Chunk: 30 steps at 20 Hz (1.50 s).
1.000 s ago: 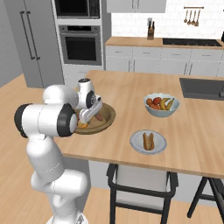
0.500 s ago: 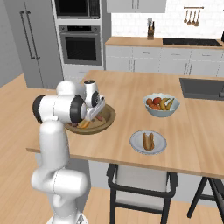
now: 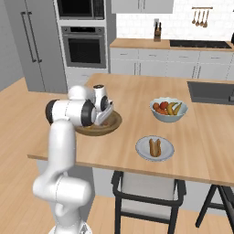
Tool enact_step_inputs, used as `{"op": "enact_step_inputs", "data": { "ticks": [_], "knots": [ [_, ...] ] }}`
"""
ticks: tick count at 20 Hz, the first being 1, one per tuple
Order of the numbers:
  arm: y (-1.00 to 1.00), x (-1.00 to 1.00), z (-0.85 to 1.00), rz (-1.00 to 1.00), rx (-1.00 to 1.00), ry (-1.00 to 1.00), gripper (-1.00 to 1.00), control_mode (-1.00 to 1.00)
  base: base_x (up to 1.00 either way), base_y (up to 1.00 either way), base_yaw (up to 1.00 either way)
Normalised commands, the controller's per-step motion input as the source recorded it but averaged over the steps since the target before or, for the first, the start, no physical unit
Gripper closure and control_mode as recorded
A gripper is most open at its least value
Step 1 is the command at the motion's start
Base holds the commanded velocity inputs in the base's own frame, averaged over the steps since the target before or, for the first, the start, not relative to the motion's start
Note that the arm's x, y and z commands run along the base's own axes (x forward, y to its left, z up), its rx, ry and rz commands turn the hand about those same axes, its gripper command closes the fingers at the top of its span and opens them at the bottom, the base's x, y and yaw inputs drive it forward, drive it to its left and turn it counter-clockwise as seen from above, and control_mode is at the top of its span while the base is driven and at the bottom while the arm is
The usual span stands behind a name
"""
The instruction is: Place one bun and one sausage from the bowl on each plate.
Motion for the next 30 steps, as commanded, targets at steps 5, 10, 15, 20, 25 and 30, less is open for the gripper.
{"op": "enact_step_inputs", "data": {
  "ticks": [5,10,15,20,25,30],
  "knots": [
    [0.0,-0.07,-0.59,0.0,0.0,0.01,1.0,-1.0,0.0,0.0,0.0],
    [0.05,-0.53,-0.34,-0.02,0.0,0.0,1.0,-1.0,0.0,0.0,0.0],
    [0.08,-0.52,0.02,0.0,0.0,-0.03,1.0,-1.0,0.0,0.0,0.0],
    [-0.01,-0.76,1.0,-0.06,0.0,-0.2,1.0,-1.0,0.0,0.0,0.0],
    [-0.52,-1.0,0.81,-0.31,0.07,0.01,1.0,-1.0,0.0,0.0,0.0],
    [-0.75,-0.9,0.64,-0.47,0.1,0.05,1.0,-1.0,0.0,0.0,0.0]
  ]
}}
